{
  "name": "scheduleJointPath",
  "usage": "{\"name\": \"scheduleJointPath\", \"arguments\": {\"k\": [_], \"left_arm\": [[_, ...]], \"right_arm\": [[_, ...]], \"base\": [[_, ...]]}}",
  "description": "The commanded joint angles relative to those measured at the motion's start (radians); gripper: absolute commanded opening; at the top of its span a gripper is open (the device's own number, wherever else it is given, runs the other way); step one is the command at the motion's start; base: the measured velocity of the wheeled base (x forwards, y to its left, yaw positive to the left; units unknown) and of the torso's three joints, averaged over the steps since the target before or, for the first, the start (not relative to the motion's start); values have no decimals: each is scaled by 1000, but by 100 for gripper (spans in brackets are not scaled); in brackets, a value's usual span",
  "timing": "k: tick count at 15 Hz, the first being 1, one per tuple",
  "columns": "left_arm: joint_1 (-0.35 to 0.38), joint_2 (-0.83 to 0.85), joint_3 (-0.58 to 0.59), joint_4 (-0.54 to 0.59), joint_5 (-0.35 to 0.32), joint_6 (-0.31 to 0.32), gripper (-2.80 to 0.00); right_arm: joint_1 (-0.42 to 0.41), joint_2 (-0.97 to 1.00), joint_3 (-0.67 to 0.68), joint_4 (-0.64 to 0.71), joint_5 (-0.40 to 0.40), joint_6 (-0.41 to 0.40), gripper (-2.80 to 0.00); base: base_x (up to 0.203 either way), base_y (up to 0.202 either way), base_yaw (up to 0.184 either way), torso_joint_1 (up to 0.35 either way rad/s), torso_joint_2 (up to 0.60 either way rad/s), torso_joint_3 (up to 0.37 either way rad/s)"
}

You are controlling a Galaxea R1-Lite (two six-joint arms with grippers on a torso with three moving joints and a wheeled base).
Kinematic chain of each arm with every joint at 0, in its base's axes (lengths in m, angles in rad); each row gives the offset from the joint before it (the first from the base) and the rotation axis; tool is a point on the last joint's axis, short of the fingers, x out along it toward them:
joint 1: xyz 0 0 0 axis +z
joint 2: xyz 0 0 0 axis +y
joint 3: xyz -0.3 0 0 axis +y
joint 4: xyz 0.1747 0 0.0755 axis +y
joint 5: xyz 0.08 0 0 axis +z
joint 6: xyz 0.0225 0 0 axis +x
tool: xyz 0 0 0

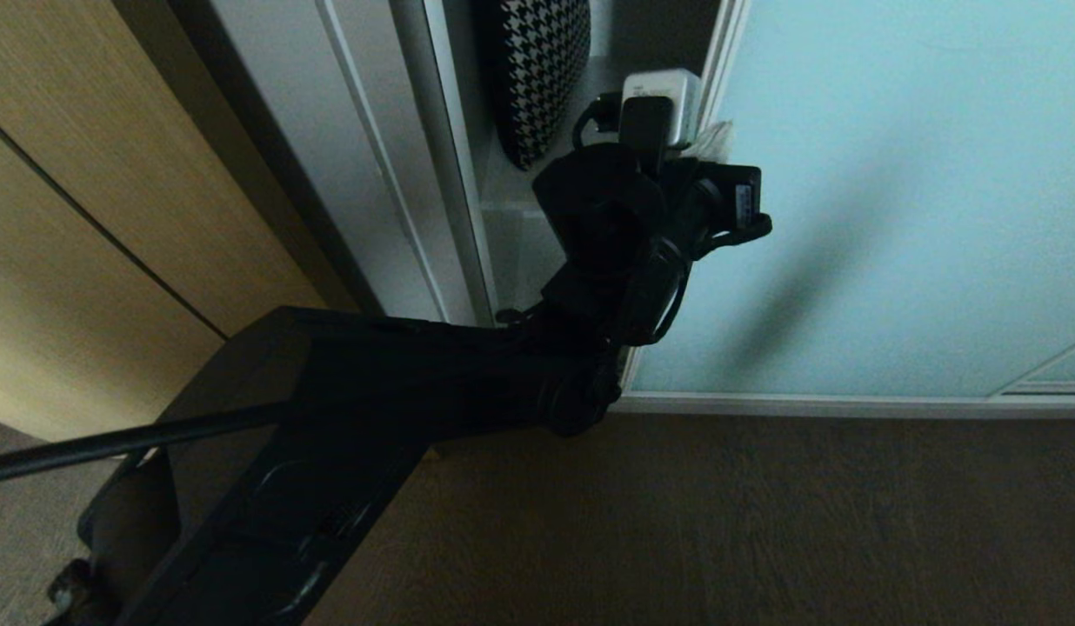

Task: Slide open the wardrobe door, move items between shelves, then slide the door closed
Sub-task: Open the door

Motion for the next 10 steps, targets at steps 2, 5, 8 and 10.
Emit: {"name": "scheduleJointPath", "arguments": {"k": [2, 5, 8, 10], "left_arm": [[-2, -77, 4, -25, 31, 0, -280], [24, -218, 8, 6, 134, 5, -280], [107, -360, 48, 73, 201, 42, -280], [128, -468, 146, 95, 212, 72, -280]], "right_arm": [[0, 1, 0, 0, 0, 0, -280], [0, 1, 0, 0, 0, 0, -280], [0, 1, 0, 0, -1, 0, -280], [0, 1, 0, 0, -1, 0, -280]], "base": [[0, 0, 0, 0, 0, 0], [0, 0, 0, 0, 0, 0], [0, 0, 0, 0, 0, 0], [0, 0, 0, 0, 0, 0]]}}
